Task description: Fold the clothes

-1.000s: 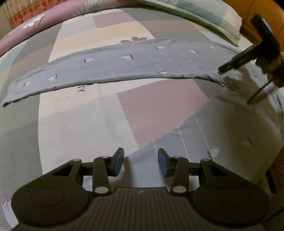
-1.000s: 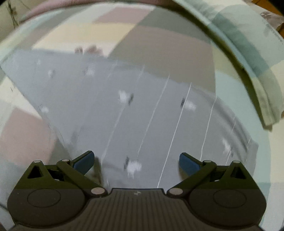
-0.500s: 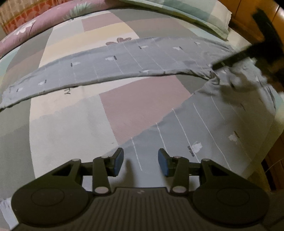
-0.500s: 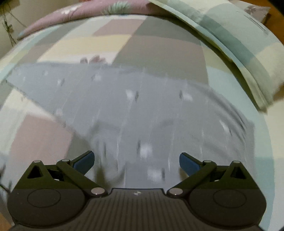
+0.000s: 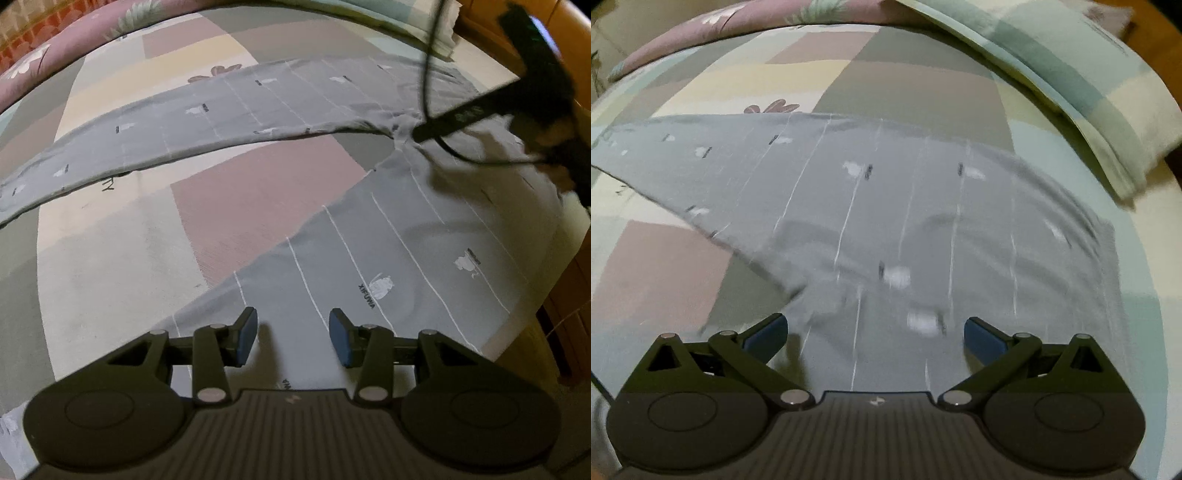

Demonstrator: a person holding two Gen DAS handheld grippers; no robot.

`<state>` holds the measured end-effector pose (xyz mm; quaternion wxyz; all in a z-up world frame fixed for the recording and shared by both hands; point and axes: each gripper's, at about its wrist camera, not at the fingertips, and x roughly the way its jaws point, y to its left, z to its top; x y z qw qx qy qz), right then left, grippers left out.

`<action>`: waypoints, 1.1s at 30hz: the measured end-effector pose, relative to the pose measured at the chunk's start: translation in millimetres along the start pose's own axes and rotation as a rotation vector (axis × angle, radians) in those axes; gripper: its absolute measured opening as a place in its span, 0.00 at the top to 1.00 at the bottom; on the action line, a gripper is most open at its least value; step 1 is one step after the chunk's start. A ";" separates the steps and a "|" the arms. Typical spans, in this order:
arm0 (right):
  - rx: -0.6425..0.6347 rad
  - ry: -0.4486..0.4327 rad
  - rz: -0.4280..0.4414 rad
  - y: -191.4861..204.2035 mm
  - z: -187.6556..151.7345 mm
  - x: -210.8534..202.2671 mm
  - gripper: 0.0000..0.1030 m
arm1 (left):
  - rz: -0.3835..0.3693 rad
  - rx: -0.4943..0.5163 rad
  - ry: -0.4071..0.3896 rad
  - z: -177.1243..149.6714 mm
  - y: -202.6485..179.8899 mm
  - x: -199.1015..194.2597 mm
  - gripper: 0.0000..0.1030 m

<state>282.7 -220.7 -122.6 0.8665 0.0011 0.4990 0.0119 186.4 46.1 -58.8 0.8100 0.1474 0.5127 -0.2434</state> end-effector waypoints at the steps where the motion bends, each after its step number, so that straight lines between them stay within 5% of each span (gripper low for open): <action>1: 0.012 0.004 0.006 -0.5 -6.0 -5.8 0.00 | -0.001 0.003 0.001 -0.2 -0.8 0.3 0.57; 8: 0.170 0.022 0.084 -29.1 -43.0 -21.9 0.00 | -0.024 0.007 0.004 1.8 -8.8 0.6 0.57; 12: 0.195 0.030 0.008 -68.8 -55.1 -13.8 0.00 | -0.029 0.032 0.015 3.4 -17.7 2.6 0.57; 19: 0.297 -0.060 0.031 -104.5 -42.2 -46.1 0.00 | -0.055 0.047 0.016 12.4 -34.3 7.3 0.57; 33: 0.321 0.083 -0.054 -110.7 -62.4 -33.6 0.00 | -0.051 0.074 0.103 6.4 -46.6 30.4 0.49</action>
